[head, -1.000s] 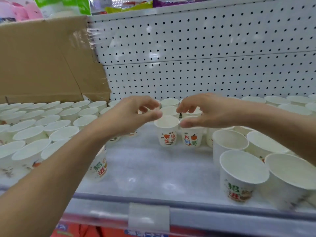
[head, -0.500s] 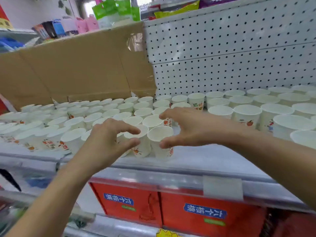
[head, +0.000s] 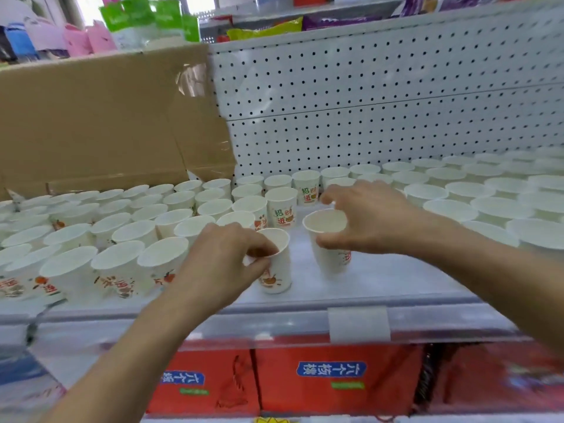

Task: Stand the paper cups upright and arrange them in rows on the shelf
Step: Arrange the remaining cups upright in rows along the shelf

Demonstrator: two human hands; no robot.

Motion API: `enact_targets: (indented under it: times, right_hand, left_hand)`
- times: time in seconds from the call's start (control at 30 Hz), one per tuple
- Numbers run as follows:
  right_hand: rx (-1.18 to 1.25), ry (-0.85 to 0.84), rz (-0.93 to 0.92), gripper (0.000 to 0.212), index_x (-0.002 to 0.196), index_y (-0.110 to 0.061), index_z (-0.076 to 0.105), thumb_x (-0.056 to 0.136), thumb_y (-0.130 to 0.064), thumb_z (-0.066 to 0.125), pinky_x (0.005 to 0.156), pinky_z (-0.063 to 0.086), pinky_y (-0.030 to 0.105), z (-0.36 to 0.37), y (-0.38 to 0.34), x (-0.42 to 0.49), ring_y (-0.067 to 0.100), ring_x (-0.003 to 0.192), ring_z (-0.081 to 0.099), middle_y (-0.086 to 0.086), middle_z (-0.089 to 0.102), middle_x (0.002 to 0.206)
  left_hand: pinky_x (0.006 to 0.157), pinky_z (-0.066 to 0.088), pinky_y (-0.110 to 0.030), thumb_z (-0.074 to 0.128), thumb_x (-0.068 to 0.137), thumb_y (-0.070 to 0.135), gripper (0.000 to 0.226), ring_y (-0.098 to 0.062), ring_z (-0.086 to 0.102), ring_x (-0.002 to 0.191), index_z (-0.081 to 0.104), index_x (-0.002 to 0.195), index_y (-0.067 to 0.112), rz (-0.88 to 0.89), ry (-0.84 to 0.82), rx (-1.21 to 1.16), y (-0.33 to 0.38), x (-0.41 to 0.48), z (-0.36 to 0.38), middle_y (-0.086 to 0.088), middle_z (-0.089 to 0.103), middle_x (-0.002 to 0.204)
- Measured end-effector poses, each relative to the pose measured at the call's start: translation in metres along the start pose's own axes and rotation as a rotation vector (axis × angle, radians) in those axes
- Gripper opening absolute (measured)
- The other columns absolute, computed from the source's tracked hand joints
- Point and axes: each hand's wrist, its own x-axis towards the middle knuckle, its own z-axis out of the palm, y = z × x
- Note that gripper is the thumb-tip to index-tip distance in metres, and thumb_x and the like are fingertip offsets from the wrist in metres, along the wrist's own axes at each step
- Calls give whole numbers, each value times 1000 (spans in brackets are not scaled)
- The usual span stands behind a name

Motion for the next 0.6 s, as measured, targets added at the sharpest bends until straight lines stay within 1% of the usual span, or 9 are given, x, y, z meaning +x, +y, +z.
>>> enact_targets:
  times: [0.1, 0.17, 0.2, 0.3, 0.37, 0.43, 0.5, 0.53, 0.6]
  right_hand:
    - [-111, 11, 107, 61, 129, -24, 50, 81, -62, 56, 78, 33, 33, -9, 36, -18, 24, 104, 50, 4, 62, 115]
    - [-177, -3, 147, 61, 124, -23, 52, 79, -65, 56, 86, 37, 35, -6, 52, -22, 24, 104, 51, 3, 63, 111]
    - [-216, -8, 152, 61, 121, -22, 54, 78, -66, 55, 87, 37, 36, -2, 58, -21, 24, 102, 52, 3, 64, 109]
    - [-285, -23, 133, 64, 116, -20, 56, 77, -70, 53, 85, 37, 36, 9, 69, -20, 23, 97, 53, 3, 64, 103]
    - [-248, -47, 120, 69, 122, -22, 54, 76, -73, 51, 91, 38, 37, 10, 75, -20, 23, 102, 52, 3, 64, 109]
    - [-149, -40, 115, 71, 131, -27, 50, 77, -73, 51, 97, 34, 37, 1, 83, -21, 22, 115, 47, 0, 60, 125]
    - [-24, -11, 61, 58, 131, -34, 50, 81, -65, 56, 96, 30, 33, -11, 94, -25, 15, 118, 41, -8, 57, 130]
    - [23, -12, 16, 49, 126, -38, 53, 82, -59, 60, 92, 29, 29, -16, 99, -27, 8, 113, 39, -14, 58, 124]
    - [50, -59, -51, 33, 114, -42, 57, 82, -50, 66, 80, 22, 24, -20, 104, -31, -6, 91, 35, -27, 52, 101]
  left_hand:
    - [82, 47, -27, 70, 84, 23, 15, 3, 53, 74, 76, 96, 29, 64, -34, -64, 27, 33, 22, 15, 71, 88]
    - [83, 50, -28, 68, 84, 24, 16, 1, 56, 76, 76, 97, 29, 74, -58, -95, 43, 55, 35, 12, 73, 91]
    - [85, 50, -29, 68, 85, 25, 16, -1, 58, 78, 76, 98, 29, 72, -75, -92, 49, 64, 41, 12, 73, 92]
    - [92, 48, -37, 68, 84, 29, 15, -7, 64, 88, 75, 97, 29, 66, -126, -80, 60, 80, 54, 12, 73, 93]
    - [93, 46, -40, 72, 81, 37, 18, -7, 62, 90, 74, 97, 30, 65, -126, -108, 59, 82, 58, 14, 71, 90]
    - [95, 44, -37, 71, 76, 51, 31, -2, 58, 96, 71, 102, 34, 22, -53, -190, 50, 83, 55, 19, 67, 95]
    - [93, 45, -30, 69, 75, 56, 43, 2, 56, 102, 67, 111, 34, -70, -26, -344, 37, 83, 49, 20, 65, 107]
    - [92, 46, -28, 70, 73, 56, 48, 3, 56, 103, 65, 115, 33, -110, -51, -407, 32, 83, 48, 19, 64, 110]
    - [92, 48, -28, 75, 68, 54, 58, 4, 57, 102, 63, 120, 31, -160, -130, -454, 27, 83, 49, 18, 64, 112]
